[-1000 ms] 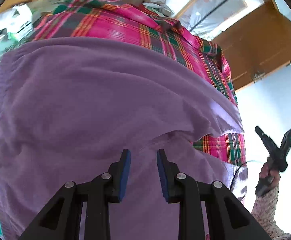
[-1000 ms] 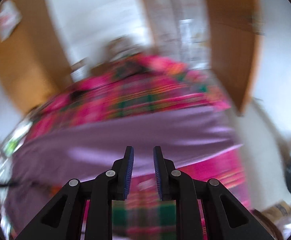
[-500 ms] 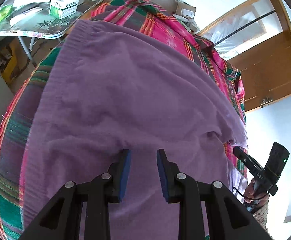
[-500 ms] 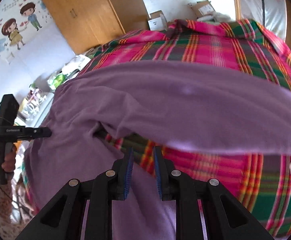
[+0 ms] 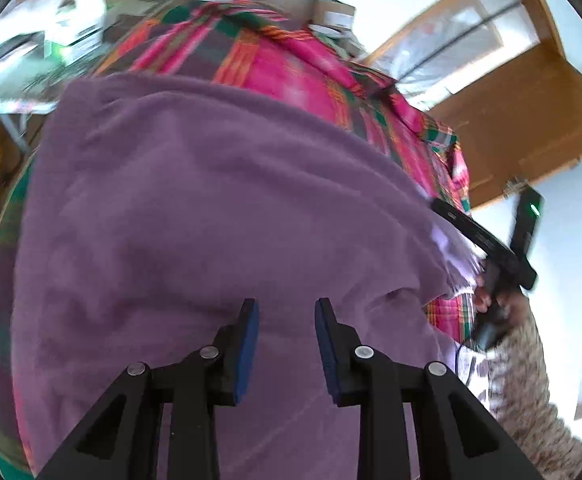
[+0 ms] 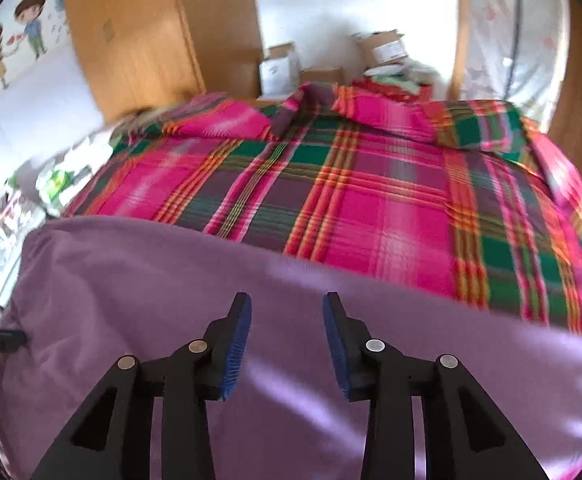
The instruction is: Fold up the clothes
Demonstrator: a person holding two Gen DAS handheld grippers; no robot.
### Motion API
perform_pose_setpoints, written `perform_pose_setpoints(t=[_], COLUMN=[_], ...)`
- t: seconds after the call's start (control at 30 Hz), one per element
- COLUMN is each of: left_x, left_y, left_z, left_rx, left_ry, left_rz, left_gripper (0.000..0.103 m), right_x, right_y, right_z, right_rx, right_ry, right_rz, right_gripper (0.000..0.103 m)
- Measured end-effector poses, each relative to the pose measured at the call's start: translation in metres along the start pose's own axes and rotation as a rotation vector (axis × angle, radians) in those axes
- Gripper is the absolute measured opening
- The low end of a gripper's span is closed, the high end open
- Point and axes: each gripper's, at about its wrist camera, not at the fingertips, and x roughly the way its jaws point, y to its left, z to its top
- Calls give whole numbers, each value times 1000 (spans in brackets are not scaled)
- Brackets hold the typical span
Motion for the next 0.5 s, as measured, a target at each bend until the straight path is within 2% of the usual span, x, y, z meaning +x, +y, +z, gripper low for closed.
perform_pose_setpoints(t=[0.1,0.33,0.5], left_x=[16,39,46], left_y=[-3,-20,-28], left_z=[12,18,23], left_rx=[10,61,63], left_ry=[27,71,78], left_rz=[-4,-57,-79], left_gripper=[29,29,29], right_x=[23,45,47], right_y=[-1,20,37], right_z=[15,30,28], right_rx=[-51,-183,-275], right_ry=[32,61,68], right_rz=[-9,106,141], right_gripper=[39,39,40])
